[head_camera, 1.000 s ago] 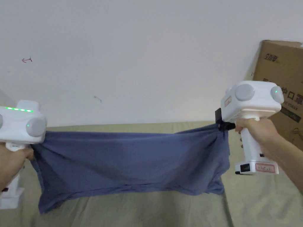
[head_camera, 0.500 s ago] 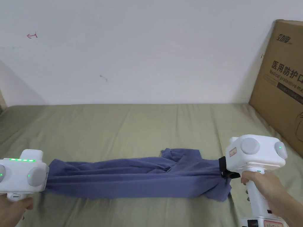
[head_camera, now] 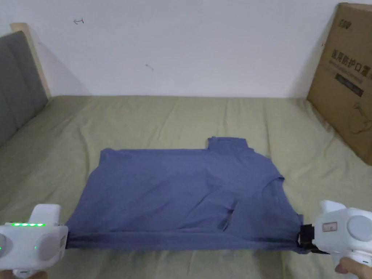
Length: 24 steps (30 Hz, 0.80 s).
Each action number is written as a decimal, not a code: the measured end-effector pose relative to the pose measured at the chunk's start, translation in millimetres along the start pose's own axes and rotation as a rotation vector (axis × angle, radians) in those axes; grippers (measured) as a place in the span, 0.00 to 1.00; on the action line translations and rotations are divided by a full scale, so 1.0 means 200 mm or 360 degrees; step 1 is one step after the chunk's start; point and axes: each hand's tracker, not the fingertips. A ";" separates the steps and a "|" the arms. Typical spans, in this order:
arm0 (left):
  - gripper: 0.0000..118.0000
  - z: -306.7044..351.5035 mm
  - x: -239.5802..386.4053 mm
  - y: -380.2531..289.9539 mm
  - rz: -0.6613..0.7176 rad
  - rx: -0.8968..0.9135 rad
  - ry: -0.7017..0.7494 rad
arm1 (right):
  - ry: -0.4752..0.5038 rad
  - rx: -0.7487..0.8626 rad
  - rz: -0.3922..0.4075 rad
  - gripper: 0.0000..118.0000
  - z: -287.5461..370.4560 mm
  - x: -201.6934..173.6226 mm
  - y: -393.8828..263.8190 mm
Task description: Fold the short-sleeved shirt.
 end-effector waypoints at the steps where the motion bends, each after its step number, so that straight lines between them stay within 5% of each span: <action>1: 0.01 0.02 -0.02 -0.07 0.0012 -0.0009 0.0001 | -0.0003 -0.0008 0.0003 0.03 0.02 0.02 -0.08; 8: 0.02 0.12 -0.01 -0.31 -0.0139 -0.0008 0.0037 | -0.0024 -0.0053 -0.0019 0.03 0.04 0.09 -0.33; 10: 0.11 0.09 -0.01 -0.32 -0.0109 0.0000 0.0036 | -0.0014 -0.0036 -0.0030 0.03 0.03 0.09 -0.35; 11: 0.25 0.09 -0.01 -0.32 -0.0078 -0.0010 0.0037 | -0.0022 -0.0022 -0.0034 0.04 0.04 0.08 -0.35; 12: 0.57 0.09 -0.01 -0.32 -0.0057 -0.0025 0.0028 | -0.0022 -0.0013 -0.0039 0.14 0.04 0.08 -0.34; 13: 0.83 0.06 -0.02 -0.33 -0.0040 -0.0056 -0.0015 | -0.0021 -0.0007 -0.0040 0.31 0.04 0.08 -0.34; 14: 0.95 0.06 -0.03 -0.34 -0.0032 -0.0078 -0.0034 | -0.0039 -0.0003 -0.0026 0.50 0.05 0.07 -0.35; 22: 0.92 0.31 -0.03 -0.37 0.0065 0.0075 -0.0141 | -0.0082 0.0116 0.0163 0.53 0.19 -0.01 -0.36; 24: 0.81 0.36 -0.02 -0.38 0.0054 0.0095 -0.0198 | -0.0052 0.0147 0.0202 0.48 0.21 -0.05 -0.37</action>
